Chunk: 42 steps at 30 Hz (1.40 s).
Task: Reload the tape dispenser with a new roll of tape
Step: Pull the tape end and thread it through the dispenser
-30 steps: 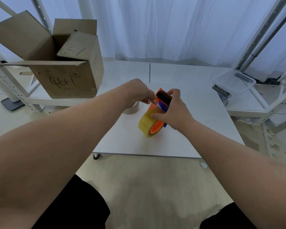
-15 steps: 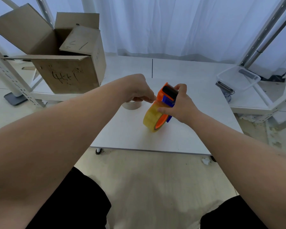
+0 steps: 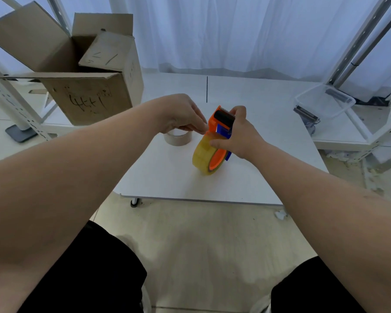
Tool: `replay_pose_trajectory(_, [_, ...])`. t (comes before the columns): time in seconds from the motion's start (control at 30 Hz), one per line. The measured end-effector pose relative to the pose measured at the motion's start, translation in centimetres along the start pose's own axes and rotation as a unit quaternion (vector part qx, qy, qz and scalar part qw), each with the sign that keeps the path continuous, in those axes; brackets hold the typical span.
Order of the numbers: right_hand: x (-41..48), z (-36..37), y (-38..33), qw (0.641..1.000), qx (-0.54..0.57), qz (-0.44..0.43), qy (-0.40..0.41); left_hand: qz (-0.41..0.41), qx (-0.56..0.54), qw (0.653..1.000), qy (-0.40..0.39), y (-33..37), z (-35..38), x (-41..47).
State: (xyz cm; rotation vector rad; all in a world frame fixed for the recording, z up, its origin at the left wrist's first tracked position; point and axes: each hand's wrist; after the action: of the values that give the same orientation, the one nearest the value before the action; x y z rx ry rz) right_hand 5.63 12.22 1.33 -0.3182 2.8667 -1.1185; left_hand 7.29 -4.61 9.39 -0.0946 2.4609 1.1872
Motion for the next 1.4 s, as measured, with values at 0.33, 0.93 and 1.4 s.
replay_pose_trajectory(0.33, [0.5,-0.2,0.6,1.000,-0.008,0.010,-0.015,-0.009,-0.021,0.999,-0.032,0.2,-0.4,0.2])
replay_pose_trajectory(0.93, [0.5,-0.3,0.7,1.000,0.000,0.008,-0.015,0.189,0.174,0.961,0.107,0.2,1.5,1.1])
replay_pose_trajectory(1.4, [0.5,-0.4,0.9,0.999,-0.017,-0.016,-0.035,0.233,0.205,0.947,0.086,0.2,1.5,1.0])
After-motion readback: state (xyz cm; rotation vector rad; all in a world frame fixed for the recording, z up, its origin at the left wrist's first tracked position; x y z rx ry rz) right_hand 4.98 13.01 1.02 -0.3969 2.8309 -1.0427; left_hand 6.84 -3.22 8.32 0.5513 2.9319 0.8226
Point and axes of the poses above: each hand's wrist, its own x-axis towards the middle knuckle, its own z-axis out of the palm, y = z × x, and after that the axes turned 1 degree about y, right-handed
